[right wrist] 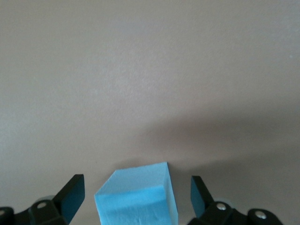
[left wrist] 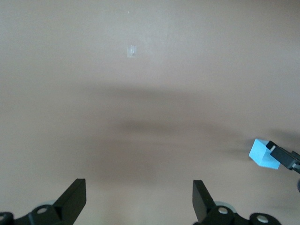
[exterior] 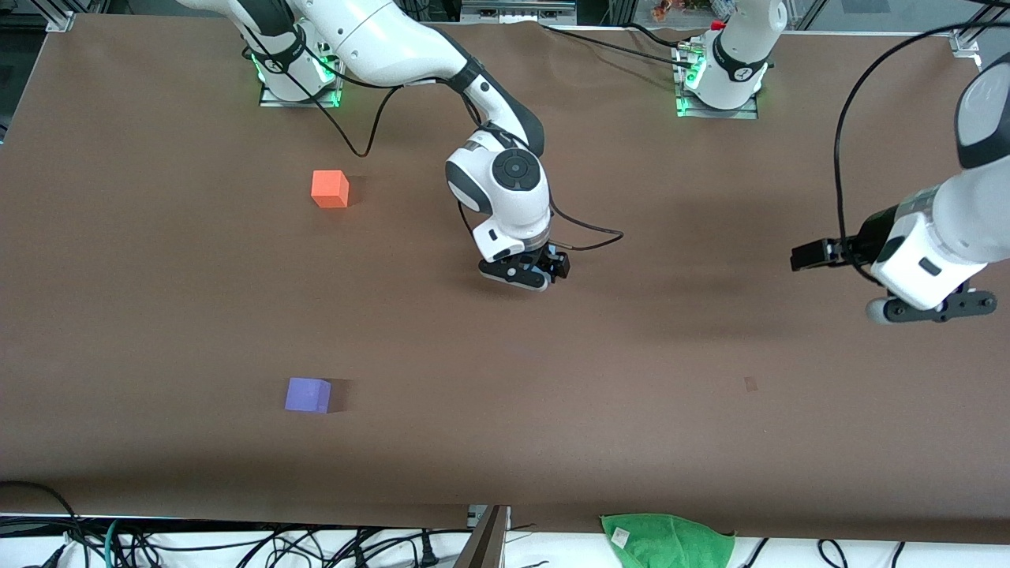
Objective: Place blue block between orange and purple blocks
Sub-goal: 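Carry the blue cube with the right gripper toward the orange cube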
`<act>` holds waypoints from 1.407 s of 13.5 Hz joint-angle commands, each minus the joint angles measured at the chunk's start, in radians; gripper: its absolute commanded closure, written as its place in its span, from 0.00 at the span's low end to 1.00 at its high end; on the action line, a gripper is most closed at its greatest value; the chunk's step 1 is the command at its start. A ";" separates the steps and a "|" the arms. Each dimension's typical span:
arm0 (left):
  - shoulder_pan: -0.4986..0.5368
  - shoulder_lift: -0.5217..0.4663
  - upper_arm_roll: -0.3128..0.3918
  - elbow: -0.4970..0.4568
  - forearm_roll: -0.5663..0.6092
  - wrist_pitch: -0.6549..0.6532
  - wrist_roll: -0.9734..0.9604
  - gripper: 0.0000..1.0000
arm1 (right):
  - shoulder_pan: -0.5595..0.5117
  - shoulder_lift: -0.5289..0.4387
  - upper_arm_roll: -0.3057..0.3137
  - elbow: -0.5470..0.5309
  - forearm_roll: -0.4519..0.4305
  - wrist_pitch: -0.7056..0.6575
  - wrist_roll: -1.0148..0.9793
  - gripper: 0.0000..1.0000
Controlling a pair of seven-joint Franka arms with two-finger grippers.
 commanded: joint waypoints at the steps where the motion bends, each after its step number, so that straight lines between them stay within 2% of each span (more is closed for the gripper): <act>1: -0.001 -0.098 0.006 -0.029 0.006 -0.100 0.025 0.00 | 0.046 0.040 -0.018 0.035 -0.037 0.001 0.017 0.00; 4: 0.058 -0.131 -0.004 -0.069 -0.014 -0.122 0.041 0.00 | 0.051 0.051 -0.018 0.029 -0.068 0.001 0.009 0.02; 6: 0.049 -0.212 0.011 -0.162 -0.014 -0.058 0.127 0.00 | 0.040 0.054 -0.018 0.030 -0.068 0.017 0.000 0.28; 7: 0.017 -0.266 0.067 -0.225 -0.017 0.003 0.175 0.00 | 0.037 0.054 -0.020 0.029 -0.068 0.046 -0.020 0.43; 8: -0.074 -0.320 0.180 -0.289 -0.037 0.062 0.221 0.00 | 0.030 0.054 -0.024 0.028 -0.067 0.057 -0.046 0.59; 9: -0.181 -0.385 0.306 -0.369 -0.080 0.114 0.247 0.00 | 0.016 0.048 -0.024 0.028 -0.064 0.057 -0.090 0.70; 10: -0.225 -0.421 0.377 -0.429 -0.123 0.155 0.248 0.00 | -0.007 0.040 -0.024 0.030 -0.056 0.049 -0.148 0.80; 12: -0.238 -0.435 0.399 -0.448 -0.140 0.168 0.235 0.00 | -0.099 -0.018 -0.015 0.012 -0.048 -0.035 -0.315 0.81; 14: -0.282 -0.435 0.420 -0.442 -0.143 0.168 0.232 0.00 | -0.185 -0.072 -0.014 0.003 0.023 -0.164 -0.548 0.81; 15: -0.303 -0.429 0.452 -0.434 -0.147 0.168 0.234 0.00 | -0.234 -0.120 -0.023 -0.061 0.072 -0.193 -0.692 0.81; 16: -0.296 -0.423 0.454 -0.432 -0.157 0.171 0.243 0.00 | -0.300 -0.189 -0.023 -0.156 0.102 -0.190 -0.812 0.81; 19: -0.296 -0.402 0.451 -0.420 -0.167 0.179 0.232 0.00 | -0.472 -0.390 -0.029 -0.469 0.108 -0.154 -1.038 0.80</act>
